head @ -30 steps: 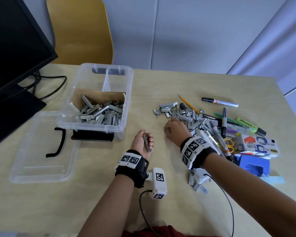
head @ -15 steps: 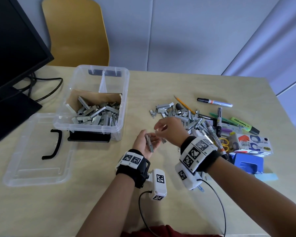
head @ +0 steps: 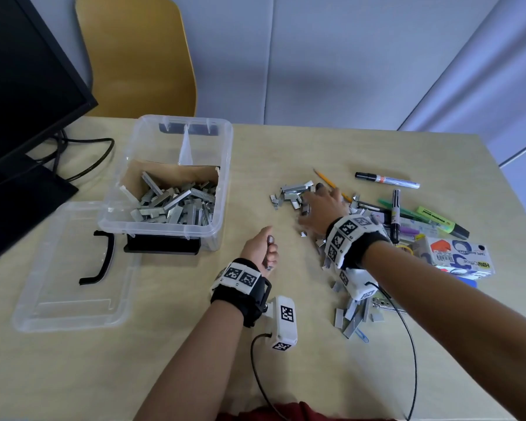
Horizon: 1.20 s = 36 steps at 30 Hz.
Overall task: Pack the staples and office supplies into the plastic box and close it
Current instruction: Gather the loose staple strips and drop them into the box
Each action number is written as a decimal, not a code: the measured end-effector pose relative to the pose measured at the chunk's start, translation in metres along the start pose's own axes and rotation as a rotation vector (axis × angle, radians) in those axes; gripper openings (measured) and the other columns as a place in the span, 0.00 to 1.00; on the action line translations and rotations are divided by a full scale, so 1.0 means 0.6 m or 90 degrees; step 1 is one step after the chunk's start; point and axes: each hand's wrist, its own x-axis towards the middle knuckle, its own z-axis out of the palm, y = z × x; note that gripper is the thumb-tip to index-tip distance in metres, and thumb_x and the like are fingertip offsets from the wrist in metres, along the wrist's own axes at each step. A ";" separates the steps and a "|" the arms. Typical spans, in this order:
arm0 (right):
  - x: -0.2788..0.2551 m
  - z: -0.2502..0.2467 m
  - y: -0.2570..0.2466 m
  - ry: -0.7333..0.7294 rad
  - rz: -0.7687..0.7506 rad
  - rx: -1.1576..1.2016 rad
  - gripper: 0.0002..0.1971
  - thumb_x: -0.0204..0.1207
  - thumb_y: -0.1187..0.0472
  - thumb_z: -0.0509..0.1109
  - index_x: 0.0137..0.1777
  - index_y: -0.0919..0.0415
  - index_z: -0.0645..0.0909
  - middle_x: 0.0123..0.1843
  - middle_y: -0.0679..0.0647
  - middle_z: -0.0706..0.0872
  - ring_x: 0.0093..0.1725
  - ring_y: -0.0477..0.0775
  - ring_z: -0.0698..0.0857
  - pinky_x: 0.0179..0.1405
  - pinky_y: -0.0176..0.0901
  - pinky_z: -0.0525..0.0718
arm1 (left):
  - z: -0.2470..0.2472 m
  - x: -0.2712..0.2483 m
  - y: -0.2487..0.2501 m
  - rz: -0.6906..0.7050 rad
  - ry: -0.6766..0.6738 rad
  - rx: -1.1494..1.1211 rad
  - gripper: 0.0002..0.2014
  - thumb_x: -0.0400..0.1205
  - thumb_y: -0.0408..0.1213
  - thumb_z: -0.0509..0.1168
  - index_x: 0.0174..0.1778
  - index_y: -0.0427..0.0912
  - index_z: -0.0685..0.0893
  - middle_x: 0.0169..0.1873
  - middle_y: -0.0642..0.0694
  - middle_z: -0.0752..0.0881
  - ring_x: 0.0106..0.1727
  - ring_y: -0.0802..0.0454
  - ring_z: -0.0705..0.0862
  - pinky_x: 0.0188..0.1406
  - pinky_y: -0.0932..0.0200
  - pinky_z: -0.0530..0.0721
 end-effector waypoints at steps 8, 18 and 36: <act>-0.017 0.037 -0.015 0.030 -0.090 0.038 0.16 0.77 0.61 0.62 0.65 0.57 0.75 0.67 0.58 0.72 0.67 0.67 0.69 0.63 0.57 0.76 | 0.039 0.016 0.098 0.272 0.156 0.388 0.17 0.79 0.35 0.65 0.26 0.43 0.69 0.25 0.44 0.75 0.27 0.45 0.73 0.20 0.66 0.67; -0.038 0.060 -0.012 0.061 -0.099 -0.021 0.19 0.75 0.58 0.64 0.66 0.59 0.73 0.68 0.60 0.72 0.68 0.67 0.70 0.58 0.59 0.77 | 0.099 0.049 0.141 0.310 0.213 1.020 0.17 0.84 0.36 0.57 0.68 0.33 0.70 0.66 0.32 0.77 0.65 0.33 0.77 0.58 0.47 0.76; -0.011 0.016 0.015 -0.022 0.035 0.502 0.04 0.76 0.67 0.62 0.42 0.59 0.70 0.34 0.53 0.75 0.27 0.50 0.74 0.25 0.35 0.72 | 0.049 0.001 0.096 0.320 0.156 0.755 0.18 0.84 0.34 0.55 0.28 0.32 0.75 0.48 0.24 0.84 0.53 0.30 0.82 0.47 0.45 0.79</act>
